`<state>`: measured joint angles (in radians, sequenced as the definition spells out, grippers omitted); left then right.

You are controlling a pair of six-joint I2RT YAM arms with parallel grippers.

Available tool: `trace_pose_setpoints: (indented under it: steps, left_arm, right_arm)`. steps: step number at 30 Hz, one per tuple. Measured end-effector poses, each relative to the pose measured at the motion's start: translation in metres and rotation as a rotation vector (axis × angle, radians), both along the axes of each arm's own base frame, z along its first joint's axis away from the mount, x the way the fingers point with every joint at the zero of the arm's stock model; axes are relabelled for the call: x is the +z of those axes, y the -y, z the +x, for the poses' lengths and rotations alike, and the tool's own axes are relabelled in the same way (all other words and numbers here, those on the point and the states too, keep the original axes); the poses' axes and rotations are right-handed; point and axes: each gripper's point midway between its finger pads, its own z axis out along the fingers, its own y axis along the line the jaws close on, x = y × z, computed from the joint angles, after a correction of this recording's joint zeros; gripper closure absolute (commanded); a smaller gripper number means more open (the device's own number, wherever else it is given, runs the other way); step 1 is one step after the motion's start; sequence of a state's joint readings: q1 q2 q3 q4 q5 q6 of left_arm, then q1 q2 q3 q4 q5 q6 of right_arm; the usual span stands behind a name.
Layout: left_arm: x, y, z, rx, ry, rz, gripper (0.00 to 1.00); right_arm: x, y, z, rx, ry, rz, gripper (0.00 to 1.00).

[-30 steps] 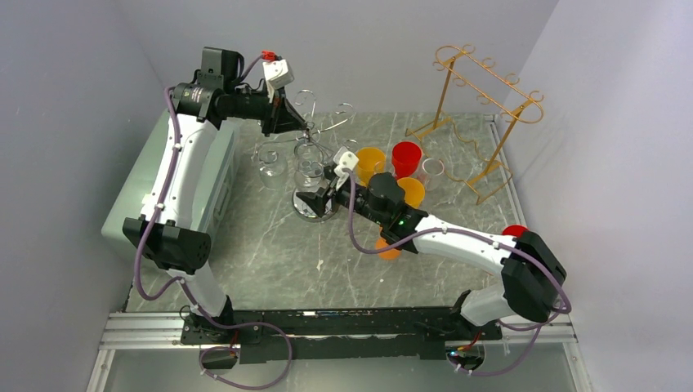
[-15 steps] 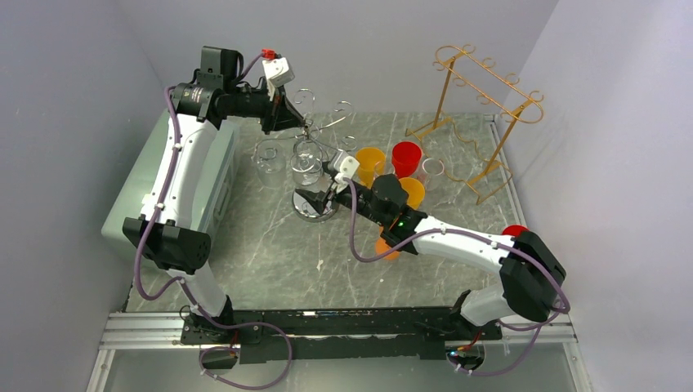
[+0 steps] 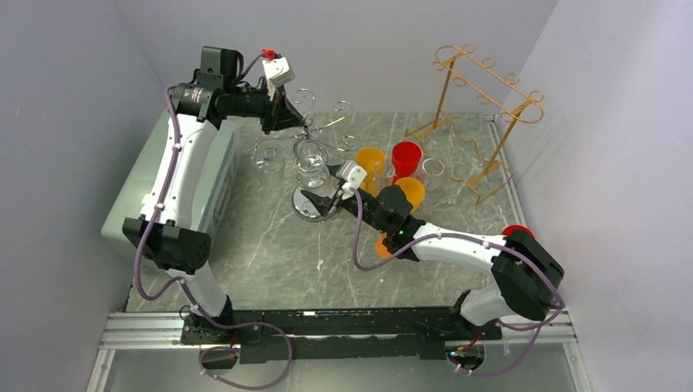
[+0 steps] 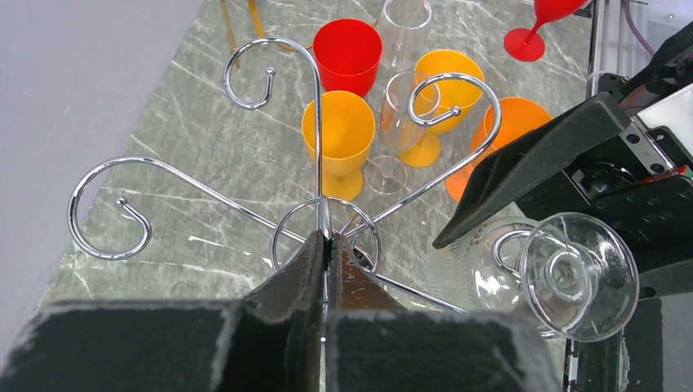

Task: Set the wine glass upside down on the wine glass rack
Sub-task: Turn the wine glass upside down at the wine rack.

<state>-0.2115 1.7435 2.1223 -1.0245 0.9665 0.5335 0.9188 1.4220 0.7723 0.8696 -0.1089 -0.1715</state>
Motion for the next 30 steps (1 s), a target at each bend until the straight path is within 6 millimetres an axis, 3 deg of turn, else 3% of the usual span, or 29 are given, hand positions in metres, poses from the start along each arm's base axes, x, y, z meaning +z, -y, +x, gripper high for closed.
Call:
trace_pose_setpoints:
  steps: [15, 18, 21, 30]
  left_arm:
    - [0.0, 0.0, 0.001, 0.002, 0.004, 0.001, 1.0]
    - [0.0, 0.0, 0.001, 0.002, 0.004, 0.001, 1.0]
    - [0.0, 0.0, 0.001, 0.001, 0.004, 0.001, 1.0]
    - [0.0, 0.0, 0.001, 0.002, 0.005, 0.001, 1.0]
  right_arm:
    - [-0.008, 0.008, 0.013, -0.05, -0.084, 0.069, 0.97]
    - [-0.009, 0.006, 0.013, -0.044, -0.099, 0.081, 0.78]
    - [-0.01, 0.004, 0.013, -0.038, -0.112, 0.094, 0.49]
    - [-0.011, 0.004, 0.012, -0.033, -0.155, 0.102, 0.14]
